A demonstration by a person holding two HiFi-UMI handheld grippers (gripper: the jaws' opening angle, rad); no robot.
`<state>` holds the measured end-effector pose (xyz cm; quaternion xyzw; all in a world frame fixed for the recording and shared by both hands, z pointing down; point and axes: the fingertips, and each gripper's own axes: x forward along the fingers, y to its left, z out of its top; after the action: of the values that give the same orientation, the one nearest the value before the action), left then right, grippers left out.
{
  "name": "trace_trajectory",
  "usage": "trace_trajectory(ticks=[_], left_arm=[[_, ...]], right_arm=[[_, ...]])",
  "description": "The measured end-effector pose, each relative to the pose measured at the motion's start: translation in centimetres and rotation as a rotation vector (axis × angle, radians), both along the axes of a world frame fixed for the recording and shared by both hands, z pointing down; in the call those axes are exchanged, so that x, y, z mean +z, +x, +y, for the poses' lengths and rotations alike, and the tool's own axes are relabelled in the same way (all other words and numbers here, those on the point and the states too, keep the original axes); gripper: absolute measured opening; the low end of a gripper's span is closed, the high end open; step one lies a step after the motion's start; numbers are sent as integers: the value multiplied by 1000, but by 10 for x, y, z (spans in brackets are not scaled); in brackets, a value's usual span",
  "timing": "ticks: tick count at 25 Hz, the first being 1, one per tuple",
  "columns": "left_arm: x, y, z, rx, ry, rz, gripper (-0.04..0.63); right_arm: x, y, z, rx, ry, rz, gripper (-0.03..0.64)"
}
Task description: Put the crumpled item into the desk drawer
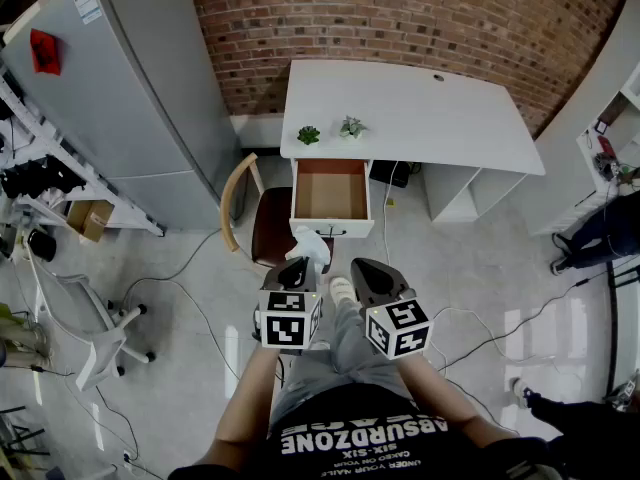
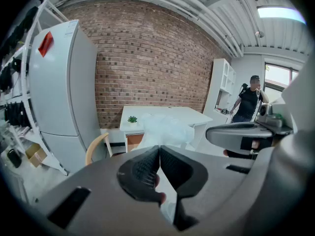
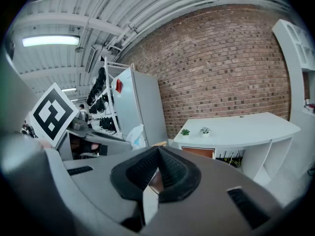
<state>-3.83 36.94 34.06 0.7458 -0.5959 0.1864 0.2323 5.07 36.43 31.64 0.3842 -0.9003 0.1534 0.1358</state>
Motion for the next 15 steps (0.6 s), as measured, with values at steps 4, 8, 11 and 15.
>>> trace_trajectory(ticks=[4, 8, 11, 15], left_arm=[[-1, -2, -13, -1, -4, 3, 9], [5, -2, -30, -8, -17, 9, 9], [8, -2, -46, -13, -25, 13, 9], [10, -4, -69, -15, -34, 11, 9]], right_arm=[[-1, 2, -15, 16, -5, -9, -2], [6, 6, -32, 21, -21, -10, -2], [10, 7, -49, 26, -33, -16, -2], [13, 6, -72, 31, -44, -21, -2]])
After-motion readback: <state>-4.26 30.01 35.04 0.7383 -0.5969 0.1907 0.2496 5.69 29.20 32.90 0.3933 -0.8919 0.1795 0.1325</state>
